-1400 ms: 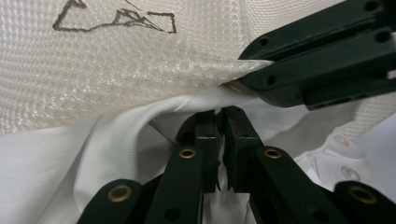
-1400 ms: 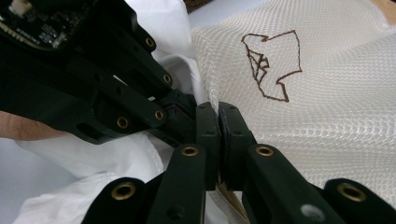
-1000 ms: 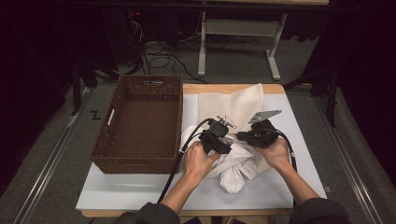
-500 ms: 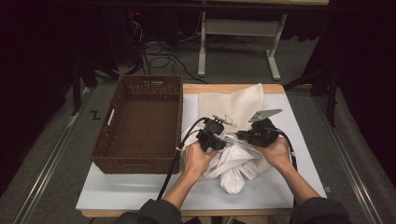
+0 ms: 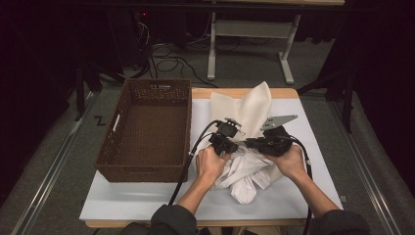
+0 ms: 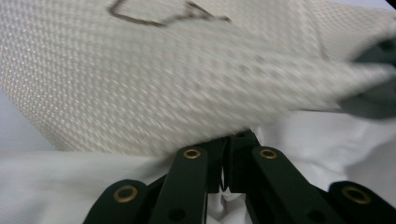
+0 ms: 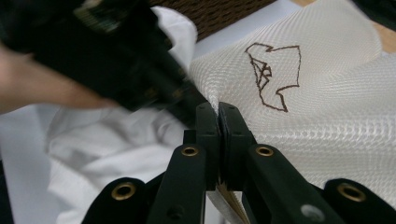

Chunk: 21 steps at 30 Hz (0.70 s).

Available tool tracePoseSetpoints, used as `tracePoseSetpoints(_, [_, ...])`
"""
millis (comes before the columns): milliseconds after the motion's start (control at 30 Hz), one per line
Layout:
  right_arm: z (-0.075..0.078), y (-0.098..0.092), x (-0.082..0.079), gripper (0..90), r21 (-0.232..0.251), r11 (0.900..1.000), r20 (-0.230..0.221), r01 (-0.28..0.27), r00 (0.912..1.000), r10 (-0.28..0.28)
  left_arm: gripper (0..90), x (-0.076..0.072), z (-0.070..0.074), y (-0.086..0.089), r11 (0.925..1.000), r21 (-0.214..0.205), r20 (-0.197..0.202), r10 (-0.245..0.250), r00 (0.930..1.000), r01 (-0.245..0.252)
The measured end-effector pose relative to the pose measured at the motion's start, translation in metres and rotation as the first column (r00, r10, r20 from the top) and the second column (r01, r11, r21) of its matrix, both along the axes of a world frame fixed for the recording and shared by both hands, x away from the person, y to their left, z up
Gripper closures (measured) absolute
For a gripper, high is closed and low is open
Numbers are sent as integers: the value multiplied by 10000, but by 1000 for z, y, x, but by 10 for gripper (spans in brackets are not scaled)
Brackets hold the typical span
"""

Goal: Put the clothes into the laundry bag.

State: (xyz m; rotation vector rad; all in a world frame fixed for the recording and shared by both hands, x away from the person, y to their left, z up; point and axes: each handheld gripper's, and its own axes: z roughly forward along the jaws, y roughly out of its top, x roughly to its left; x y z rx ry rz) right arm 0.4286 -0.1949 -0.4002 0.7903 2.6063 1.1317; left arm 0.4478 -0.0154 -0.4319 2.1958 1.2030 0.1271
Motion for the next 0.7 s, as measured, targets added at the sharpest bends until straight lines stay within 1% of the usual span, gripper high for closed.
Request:
tracePoseSetpoints(33, [-3,0,-1,891,-66,10000,-14,12,10000,-12,865,0,0,-1,9999,94,52,33,10000,-34])
tracePoseSetpoints(67, [-6,-2,-1,891,-167,9999,-56,37,10000,-38,850,0,0,-1,9999,94,52,33,10000,-34])
tracePoseSetpoints(100, [-8,-3,-1,891,-141,9999,-110,75,9999,-76,806,-3,1,-2,9996,265,129,-141,9998,137])
tracePoseSetpoints(133, [-10,-5,0,891,-140,9998,-181,160,9997,-163,734,-5,2,-2,9990,368,102,-266,9996,262])
tracePoseSetpoints(167, [-12,-7,1,891,-77,9998,-174,170,9997,-172,671,-7,3,-1,9976,599,118,-363,9993,356])
tracePoseSetpoints(200, [-13,-8,2,891,-59,9996,-243,268,9993,-270,612,-11,6,1,9954,848,260,-478,9985,454])
tracePoseSetpoints(233, [-14,-9,3,891,-84,9996,-249,279,9993,-281,576,-13,8,2,9944,955,384,-501,9980,462])
tracePoseSetpoints(300, [-14,-10,3,890,-88,9994,-220,326,9992,-328,524,-19,15,7,9897,1372,608,-506,9969,419])
tracePoseSetpoints(333, [-14,-10,4,890,-108,9994,-156,317,9994,-319,502,-21,17,10,9855,1664,711,-461,9964,337])
tracePoseSetpoints(367, [-14,-10,4,891,-134,9994,-124,315,9994,-316,479,-22,18,13,9813,1898,621,-440,9971,315])
tracePoseSetpoints(400, [-14,-9,4,890,-129,9992,-209,386,9990,-389,452,-21,17,15,9775,2095,474,-365,9982,258])
tracePoseSetpoints(433, [-15,-9,4,890,-192,9992,-202,342,9992,-346,434,-21,16,17,9764,2145,299,-325,9990,254])
tracePoseSetpoints(500, [-16,-8,5,890,-195,9990,-199,403,9990,-407,410,-18,11,20,9801,1970,-159,-232,9996,259])
tracePoseSetpoints(533, [-16,-8,5,890,-174,9991,-186,394,9990,-397,396,-16,7,19,9811,1912,-598,-193,9980,305])
tracePoseSetpoints(667, [-16,-8,5,890,-227,9989,-211,417,9989,-422,388,-12,-6,13,9790,2006,-1090,-157,9939,375])
tracePoseSetpoints(700, [-17,-8,5,890,-236,9989,-189,406,9990,-410,397,-10,-10,12,9766,2101,-1229,-200,9922,457])
